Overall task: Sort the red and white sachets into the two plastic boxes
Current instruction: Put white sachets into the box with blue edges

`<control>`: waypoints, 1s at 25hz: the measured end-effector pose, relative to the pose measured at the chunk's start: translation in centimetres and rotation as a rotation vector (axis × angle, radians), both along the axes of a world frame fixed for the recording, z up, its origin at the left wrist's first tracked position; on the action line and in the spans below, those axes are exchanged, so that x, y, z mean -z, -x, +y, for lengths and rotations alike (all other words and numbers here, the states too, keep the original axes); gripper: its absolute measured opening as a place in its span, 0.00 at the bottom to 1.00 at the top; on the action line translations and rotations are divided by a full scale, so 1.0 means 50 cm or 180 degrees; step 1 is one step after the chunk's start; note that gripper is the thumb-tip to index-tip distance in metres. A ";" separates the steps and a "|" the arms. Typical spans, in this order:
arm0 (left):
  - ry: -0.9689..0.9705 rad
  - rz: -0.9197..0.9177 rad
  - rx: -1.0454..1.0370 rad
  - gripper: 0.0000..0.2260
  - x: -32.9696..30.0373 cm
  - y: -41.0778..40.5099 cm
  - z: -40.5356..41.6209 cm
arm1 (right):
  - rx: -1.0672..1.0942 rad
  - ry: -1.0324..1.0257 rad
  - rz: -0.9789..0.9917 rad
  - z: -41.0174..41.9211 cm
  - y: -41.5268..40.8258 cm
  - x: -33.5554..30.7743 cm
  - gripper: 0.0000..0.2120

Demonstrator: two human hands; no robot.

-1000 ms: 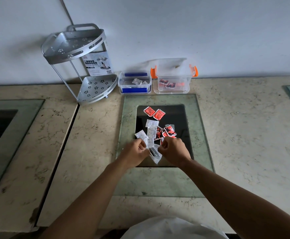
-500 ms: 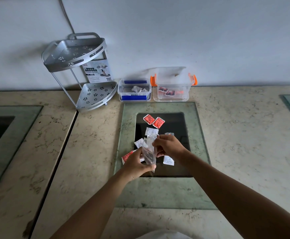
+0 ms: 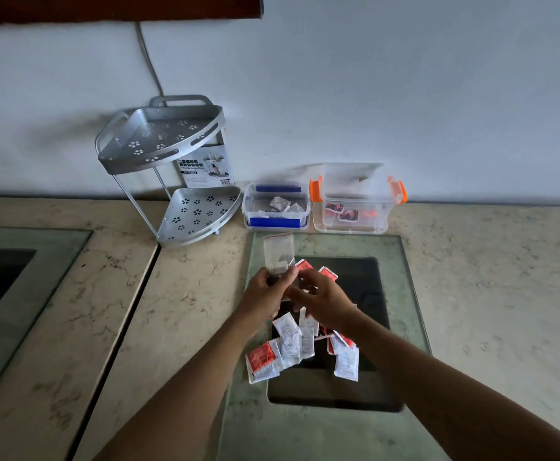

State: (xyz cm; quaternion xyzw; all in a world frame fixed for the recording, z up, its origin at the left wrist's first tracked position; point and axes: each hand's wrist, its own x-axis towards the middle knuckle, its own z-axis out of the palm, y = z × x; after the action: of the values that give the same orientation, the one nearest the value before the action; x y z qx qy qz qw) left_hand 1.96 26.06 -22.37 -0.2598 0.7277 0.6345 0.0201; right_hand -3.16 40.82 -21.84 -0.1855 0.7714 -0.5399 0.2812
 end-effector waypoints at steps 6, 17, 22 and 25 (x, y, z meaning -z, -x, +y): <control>-0.0392 -0.0079 0.0021 0.14 -0.012 0.149 -0.097 | 0.0238 0.0028 0.0226 -0.087 0.163 -0.004 0.08; -0.0213 -0.0210 -0.0051 0.08 0.082 0.396 -0.274 | 0.0572 -0.0197 0.0085 -0.247 0.418 0.067 0.10; -0.0260 -0.0475 -0.0025 0.09 0.126 0.443 -0.297 | 0.0748 -0.0331 -0.0056 -0.274 0.462 0.093 0.25; -0.0022 -0.0546 0.0111 0.12 0.124 0.452 -0.301 | 0.0801 -0.0348 -0.0108 -0.287 0.477 0.104 0.21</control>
State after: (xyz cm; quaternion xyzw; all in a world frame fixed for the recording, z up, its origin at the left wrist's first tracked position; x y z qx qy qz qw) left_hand -20.65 11.02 -28.58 -0.3004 0.7255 0.6120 0.0943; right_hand -27.01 26.45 -27.06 -0.0626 0.8120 -0.5311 0.2340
